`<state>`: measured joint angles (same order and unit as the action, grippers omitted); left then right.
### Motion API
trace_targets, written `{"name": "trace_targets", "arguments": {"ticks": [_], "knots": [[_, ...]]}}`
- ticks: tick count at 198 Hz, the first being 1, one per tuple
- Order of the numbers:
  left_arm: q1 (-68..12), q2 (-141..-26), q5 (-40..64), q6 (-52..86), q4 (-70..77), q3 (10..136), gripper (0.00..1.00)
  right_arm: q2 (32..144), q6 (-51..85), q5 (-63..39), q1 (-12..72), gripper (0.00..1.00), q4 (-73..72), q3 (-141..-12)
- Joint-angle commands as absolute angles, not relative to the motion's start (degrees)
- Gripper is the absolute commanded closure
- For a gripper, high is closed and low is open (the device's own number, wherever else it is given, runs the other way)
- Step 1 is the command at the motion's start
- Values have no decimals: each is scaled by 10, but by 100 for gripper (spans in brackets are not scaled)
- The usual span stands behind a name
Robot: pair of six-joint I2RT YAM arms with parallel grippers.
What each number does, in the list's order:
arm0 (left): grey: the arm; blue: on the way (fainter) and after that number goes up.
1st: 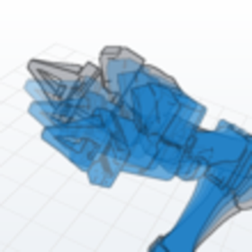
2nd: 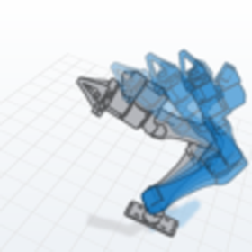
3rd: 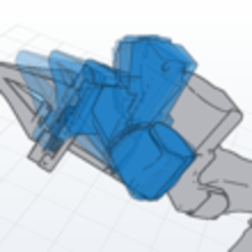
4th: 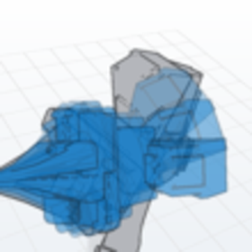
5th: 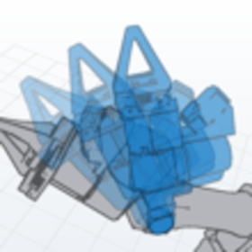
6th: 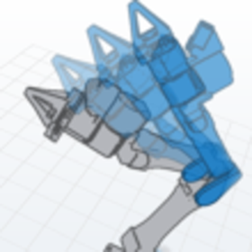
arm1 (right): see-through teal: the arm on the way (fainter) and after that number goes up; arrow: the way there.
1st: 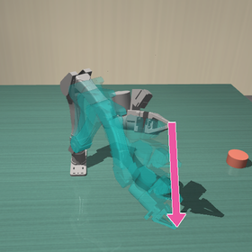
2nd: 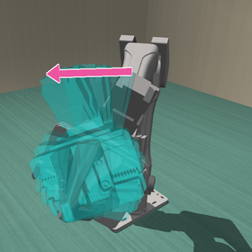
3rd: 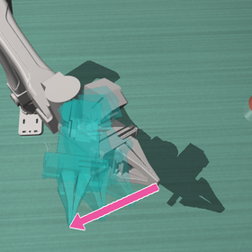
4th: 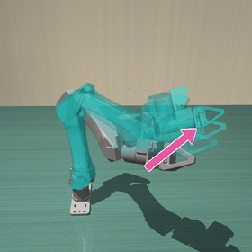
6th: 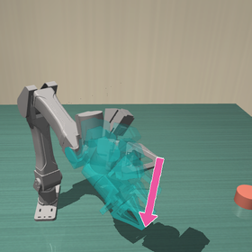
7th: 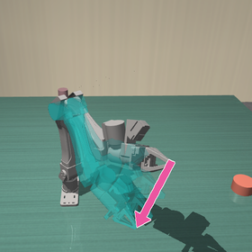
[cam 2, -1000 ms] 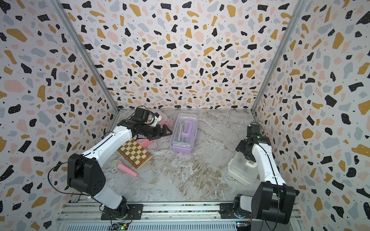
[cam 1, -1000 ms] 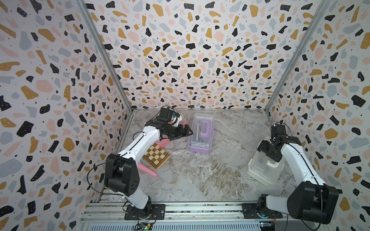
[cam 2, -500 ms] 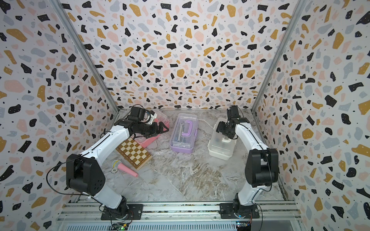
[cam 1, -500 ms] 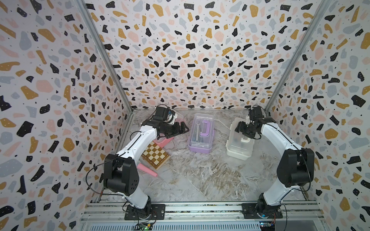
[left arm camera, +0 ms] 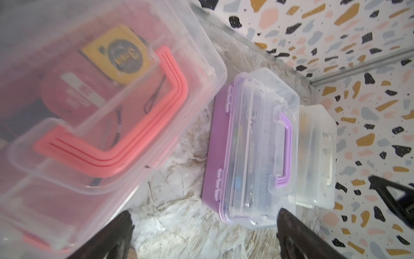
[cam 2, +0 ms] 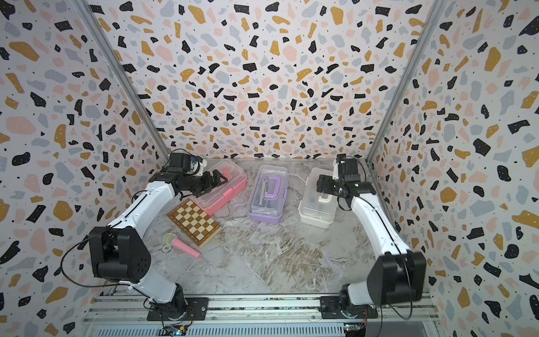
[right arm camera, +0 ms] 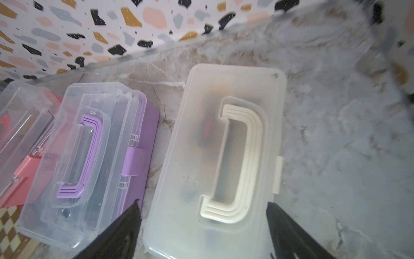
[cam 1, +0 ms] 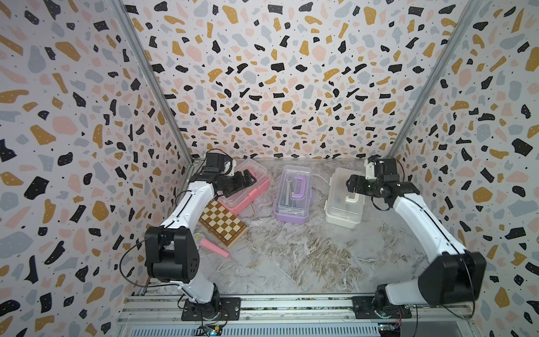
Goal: Close toolboxes
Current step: Move the toolbox to the center of the board, then reset both arms
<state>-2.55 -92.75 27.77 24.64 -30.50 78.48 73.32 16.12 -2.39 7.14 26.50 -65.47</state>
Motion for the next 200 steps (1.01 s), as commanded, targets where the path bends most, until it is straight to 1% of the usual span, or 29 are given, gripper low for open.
{"name": "trace_targets", "arguments": {"ticks": [1, 19, 60, 90, 113, 135, 144, 150, 157, 170, 186, 200], "knots": [[-8, -907, 262, 227, -261, 750, 1, 666, 97, 70, 65, 9, 180, -551], [0, -886, 234, 191, -239, 716, 1, 634, 72, 93, 53, 8, 154, -490], [10, -864, 141, 86, -222, 657, 1, 621, 35, 70, -3, 7, 29, -375], [16, -858, 64, 38, -182, 593, 1, 661, 17, 45, -32, 6, -161, -298], [17, -824, 33, 28, -109, 514, 1, 723, 33, 12, -57, 6, -264, -279], [17, -806, 3, 11, 19, 440, 1, 767, 25, -6, -69, 6, -355, -284], [17, -803, -4, 2, 96, 407, 1, 791, 28, -23, -76, 6, -393, -288], [18, -803, -12, 25, 143, 390, 1, 809, 36, -32, -80, 6, -423, -288], [22, -809, -5, 35, 158, 389, 1, 832, 48, -40, -85, 6, -462, -289], [22, -826, -4, 28, 121, 408, 1, 874, 63, -53, -92, 7, -515, -295], [22, -828, -8, 33, 199, 359, 1, 907, 95, -71, -101, 8, -540, -308], [22, -797, -7, 33, 255, 313, 1, 884, 119, -109, -114, 9, -503, -321]]}}
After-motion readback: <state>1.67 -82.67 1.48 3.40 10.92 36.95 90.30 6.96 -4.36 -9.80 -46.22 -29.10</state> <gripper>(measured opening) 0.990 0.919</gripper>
